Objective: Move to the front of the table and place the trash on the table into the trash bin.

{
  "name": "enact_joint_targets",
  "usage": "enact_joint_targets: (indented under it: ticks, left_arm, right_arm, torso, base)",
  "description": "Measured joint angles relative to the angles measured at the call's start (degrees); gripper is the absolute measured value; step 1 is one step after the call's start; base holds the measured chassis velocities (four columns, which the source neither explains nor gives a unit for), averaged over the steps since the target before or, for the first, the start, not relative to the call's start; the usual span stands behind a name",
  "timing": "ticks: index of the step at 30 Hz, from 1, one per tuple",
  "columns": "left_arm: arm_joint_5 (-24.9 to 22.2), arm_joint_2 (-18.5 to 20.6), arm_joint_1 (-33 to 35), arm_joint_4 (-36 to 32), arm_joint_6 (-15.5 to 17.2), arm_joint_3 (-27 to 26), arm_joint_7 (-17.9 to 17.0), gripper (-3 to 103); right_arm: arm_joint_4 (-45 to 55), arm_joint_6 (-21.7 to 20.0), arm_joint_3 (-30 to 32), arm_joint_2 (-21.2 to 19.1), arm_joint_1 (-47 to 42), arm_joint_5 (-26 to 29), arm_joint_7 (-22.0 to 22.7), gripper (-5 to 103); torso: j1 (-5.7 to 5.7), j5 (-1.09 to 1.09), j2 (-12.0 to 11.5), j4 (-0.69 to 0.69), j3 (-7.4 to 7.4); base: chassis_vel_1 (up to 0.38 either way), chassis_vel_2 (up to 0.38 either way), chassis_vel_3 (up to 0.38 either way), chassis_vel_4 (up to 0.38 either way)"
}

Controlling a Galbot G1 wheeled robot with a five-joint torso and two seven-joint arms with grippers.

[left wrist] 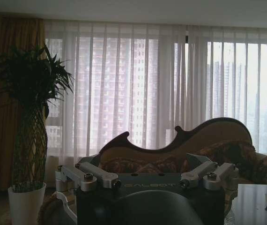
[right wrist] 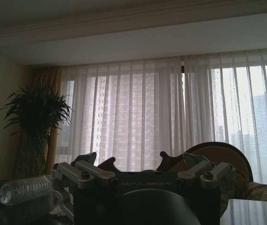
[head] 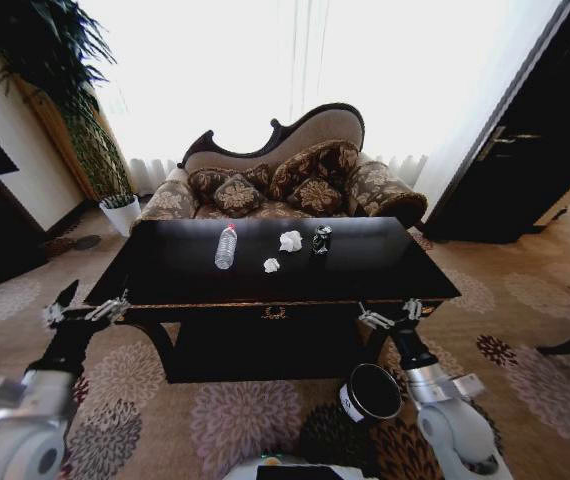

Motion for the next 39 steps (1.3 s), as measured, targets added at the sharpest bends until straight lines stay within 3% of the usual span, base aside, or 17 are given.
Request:
enact_joint_targets:
  ticks: [11,13,14,18,21,23,30,32,33,36,39]
  left_arm:
    - [-12.11,14.94,-7.77,8.65,5.14,0.06,-0.76,100]
    - [-16.19,20.08,-11.2,13.0,6.39,2.24,-2.12,100]
    - [-16.19,20.08,-11.2,13.0,6.39,2.24,-2.12,100]
    - [-20.79,28.11,-16.68,20.61,6.94,7.06,-3.09,100]
    - [-21.97,30.93,-19.03,23.47,6.79,9.23,-3.05,100]
    - [-23.78,34.49,-24.37,27.65,6.19,13.86,-2.89,100]
    - [-28.57,38.1,-35.8,32.93,6.54,23.47,-3.49,100]
    - [-29.19,38.89,-39.58,34.43,6.93,28.37,-3.53,100]
    - [-29.19,38.89,-39.58,34.43,6.93,28.37,-3.53,100]
    - [-29.88,38.99,-45.34,35.88,7.51,36.04,-4.1,100]
    - [-29.87,38.71,-48.73,36.43,7.67,40.25,-4.3,100]
  right_arm:
    - [-0.38,0.4,-1.74,0.68,0.12,-2.06,0.01,100]
    - [-0.7,0.43,-1.92,0.88,0.05,-2.62,-0.02,100]
    - [-0.7,0.43,-1.92,0.88,0.05,-2.62,-0.02,100]
    - [-1.78,0.78,-1.82,0.84,-0.24,-3.0,-0.23,100]
    - [-2.25,0.93,-1.61,0.75,-0.25,-3.0,-0.3,100]
    - [-2.88,1.11,-1.52,0.68,-0.02,-3.06,-0.43,100]
    - [-3.64,1.29,-3.26,1.23,0.87,-4.84,-0.62,100]
    - [-3.78,1.29,-4.63,1.6,1.41,-6.12,-0.63,100]
    - [-3.78,1.29,-4.63,1.6,1.41,-6.12,-0.63,100]
    - [-4.05,1.29,-6.03,1.96,2.05,-7.36,-0.61,100]
    - [-4.05,1.22,-7.03,2.26,2.43,-8.07,-0.57,100]
  torso:
    - [0.0,-0.01,0.0,0.0,0.0]
    - [0.0,0.0,0.0,-0.01,0.0]
    - [0.0,0.0,0.0,-0.01,0.0]
    - [0.01,-0.01,0.0,-0.01,0.0]
    - [0.01,0.0,0.0,-0.01,0.0]
    - [0.01,0.0,0.0,0.01,0.0]
    - [0.01,0.01,0.0,-0.02,0.0]
    - [0.01,0.01,0.0,0.02,0.0]
    - [0.01,0.01,0.0,0.02,0.0]
    - [0.0,0.0,0.0,-0.01,0.0]
    - [0.01,0.0,0.0,0.0,0.0]
  base:
    - [0.0,0.0,0.0,0.0]
    - [0.0,0.0,0.0,0.0]
    - [0.0,0.0,0.0,0.0]
    - [0.0,0.0,0.0,0.0]
    - [0.0,0.0,0.0,0.0]
    - [0.0,0.0,0.0,0.0]
    - [0.0,0.0,0.0,0.0]
    - [0.0,0.0,0.0,0.0]
    - [0.0,0.0,0.0,0.0]
    - [0.0,0.0,0.0,0.0]
    - [0.0,0.0,0.0,0.0]
